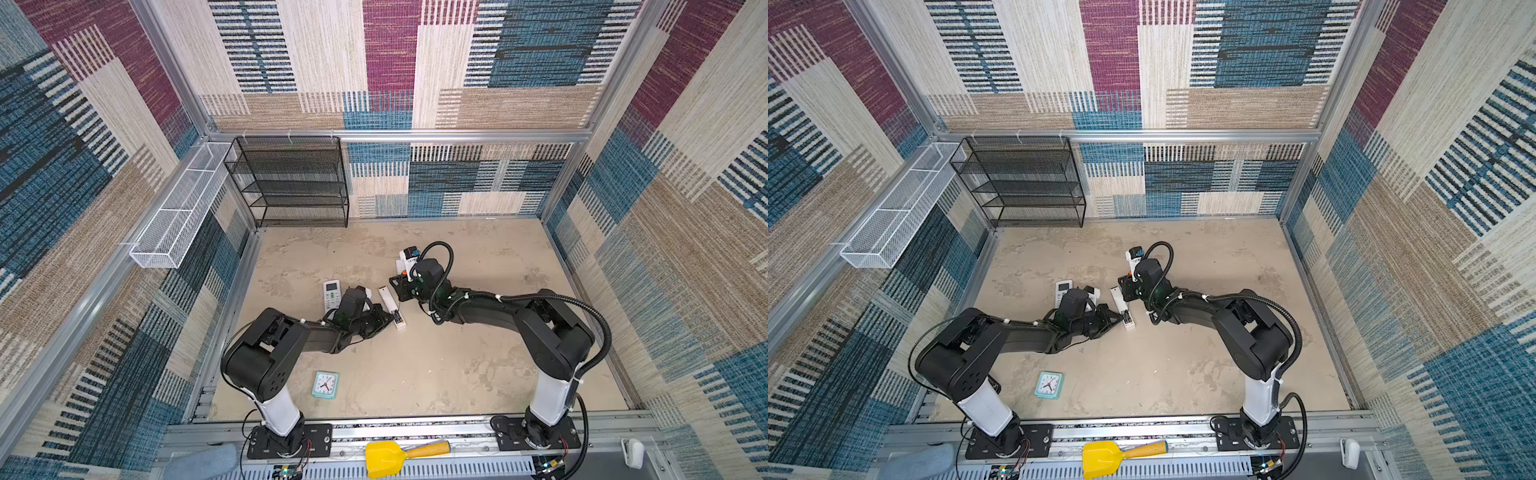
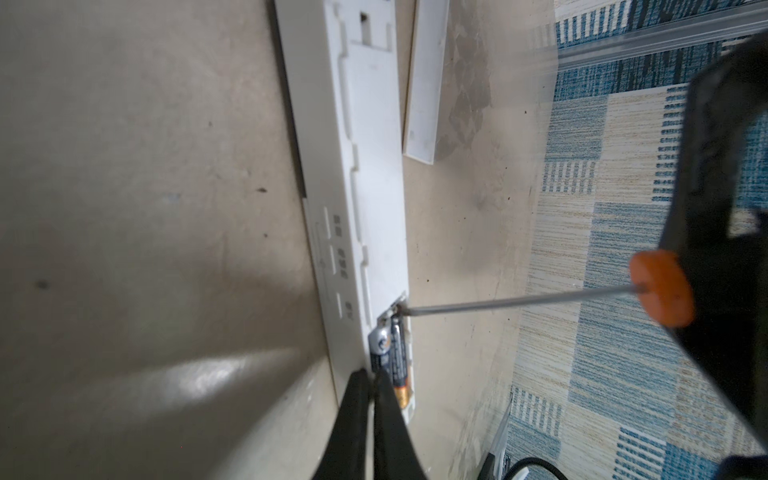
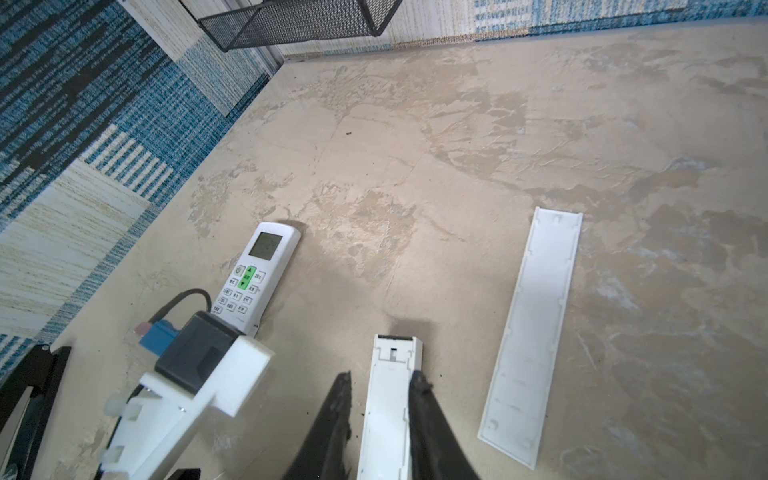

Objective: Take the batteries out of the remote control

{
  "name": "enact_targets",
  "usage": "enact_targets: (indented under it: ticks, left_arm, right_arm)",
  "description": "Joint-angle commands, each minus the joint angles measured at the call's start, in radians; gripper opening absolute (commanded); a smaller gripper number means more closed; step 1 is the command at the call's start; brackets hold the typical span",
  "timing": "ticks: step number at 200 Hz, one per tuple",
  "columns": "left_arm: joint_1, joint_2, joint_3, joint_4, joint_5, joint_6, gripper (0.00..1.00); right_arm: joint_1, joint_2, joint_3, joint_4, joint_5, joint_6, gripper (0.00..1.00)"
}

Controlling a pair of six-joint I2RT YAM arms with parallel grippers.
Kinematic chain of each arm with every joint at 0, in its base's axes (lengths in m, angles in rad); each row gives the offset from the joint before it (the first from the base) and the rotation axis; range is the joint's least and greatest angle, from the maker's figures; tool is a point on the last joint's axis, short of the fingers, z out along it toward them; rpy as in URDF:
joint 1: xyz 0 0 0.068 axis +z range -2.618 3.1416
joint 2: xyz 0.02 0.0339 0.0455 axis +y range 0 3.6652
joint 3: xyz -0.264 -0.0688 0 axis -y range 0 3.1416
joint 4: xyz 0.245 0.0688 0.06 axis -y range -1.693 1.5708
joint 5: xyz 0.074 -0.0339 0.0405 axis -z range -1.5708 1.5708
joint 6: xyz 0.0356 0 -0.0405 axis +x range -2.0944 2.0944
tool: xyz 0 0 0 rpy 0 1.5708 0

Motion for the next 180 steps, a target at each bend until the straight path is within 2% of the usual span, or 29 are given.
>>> enact_targets:
  ticks: [1,73,180]
  left_arm:
    - [-0.004,0.008,-0.011,-0.061,-0.003,-0.022,0.08]
    - [-0.001,0.005,-0.018,-0.042,0.002,-0.028,0.08]
    - [0.002,0.017,-0.02,-0.016,0.012,-0.038,0.08]
  right_arm:
    - [-0.004,0.013,-0.016,-0.069,-0.112,0.087,0.0]
    - [-0.065,0.003,-0.08,0.001,-0.18,0.186,0.0]
    - [-0.097,0.014,-0.127,0.084,-0.254,0.28,0.0]
